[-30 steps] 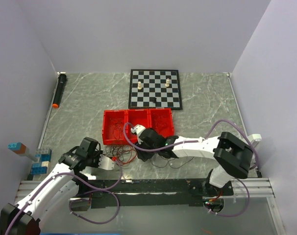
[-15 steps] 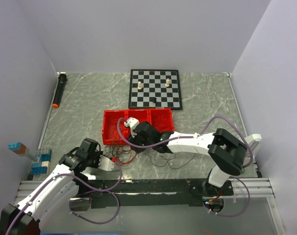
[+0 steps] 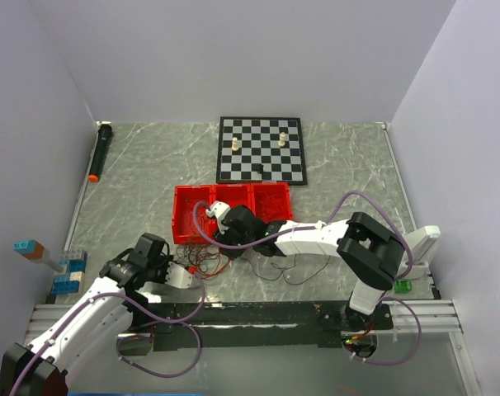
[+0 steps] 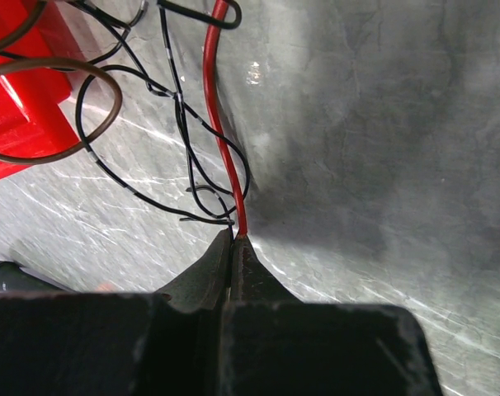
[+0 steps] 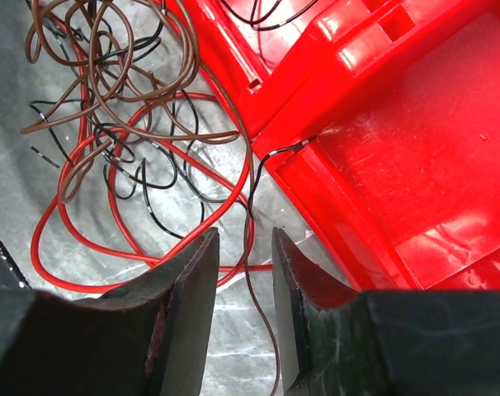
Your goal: Untangle the cables
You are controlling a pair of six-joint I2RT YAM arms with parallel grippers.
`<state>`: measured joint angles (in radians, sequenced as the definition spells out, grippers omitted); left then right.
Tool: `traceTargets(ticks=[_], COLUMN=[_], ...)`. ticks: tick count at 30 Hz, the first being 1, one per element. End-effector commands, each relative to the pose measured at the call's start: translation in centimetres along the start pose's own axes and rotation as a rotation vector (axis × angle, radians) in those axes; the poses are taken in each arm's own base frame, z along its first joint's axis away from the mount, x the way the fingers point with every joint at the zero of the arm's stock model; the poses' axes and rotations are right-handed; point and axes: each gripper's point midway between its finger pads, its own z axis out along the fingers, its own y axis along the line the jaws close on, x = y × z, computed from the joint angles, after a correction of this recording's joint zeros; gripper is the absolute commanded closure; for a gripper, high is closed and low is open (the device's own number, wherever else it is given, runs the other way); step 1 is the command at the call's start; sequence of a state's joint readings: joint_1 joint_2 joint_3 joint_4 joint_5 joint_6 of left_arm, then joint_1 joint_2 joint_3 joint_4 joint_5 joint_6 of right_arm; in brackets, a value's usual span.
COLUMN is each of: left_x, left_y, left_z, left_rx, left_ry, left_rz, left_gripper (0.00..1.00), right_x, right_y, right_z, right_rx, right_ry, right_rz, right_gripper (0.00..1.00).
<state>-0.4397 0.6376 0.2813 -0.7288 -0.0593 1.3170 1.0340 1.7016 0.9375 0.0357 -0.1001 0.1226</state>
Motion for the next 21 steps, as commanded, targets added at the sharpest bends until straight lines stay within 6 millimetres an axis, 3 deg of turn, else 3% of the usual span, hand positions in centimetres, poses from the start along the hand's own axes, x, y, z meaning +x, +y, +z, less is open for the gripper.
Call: traceTargets(ticks=[1,12,21], left_x=[0.0,-0.1,-0.2], left_y=[0.6,0.7,0.8], left_z=[0.0,-0.2,-0.4], left_rx=[-0.025,-0.024,-0.025], left_ry=[0.000,-0.007,-0.011], left_rz=[0.005,0.004,-0.004], left_gripper=[0.99,0.99,0.99], right_x=[-2.8,-1.7,0.6], right_y=[0.8,0.9,0.5], right_z=[0.6,0.9,1.1], right_rx=[-0.034,-0.039,-0.030], right_ry=[-0.044,0.000,0.074], right_rz=[-0.027,-0.012,-0.003], right_gripper=[0.61,0.63,0.60])
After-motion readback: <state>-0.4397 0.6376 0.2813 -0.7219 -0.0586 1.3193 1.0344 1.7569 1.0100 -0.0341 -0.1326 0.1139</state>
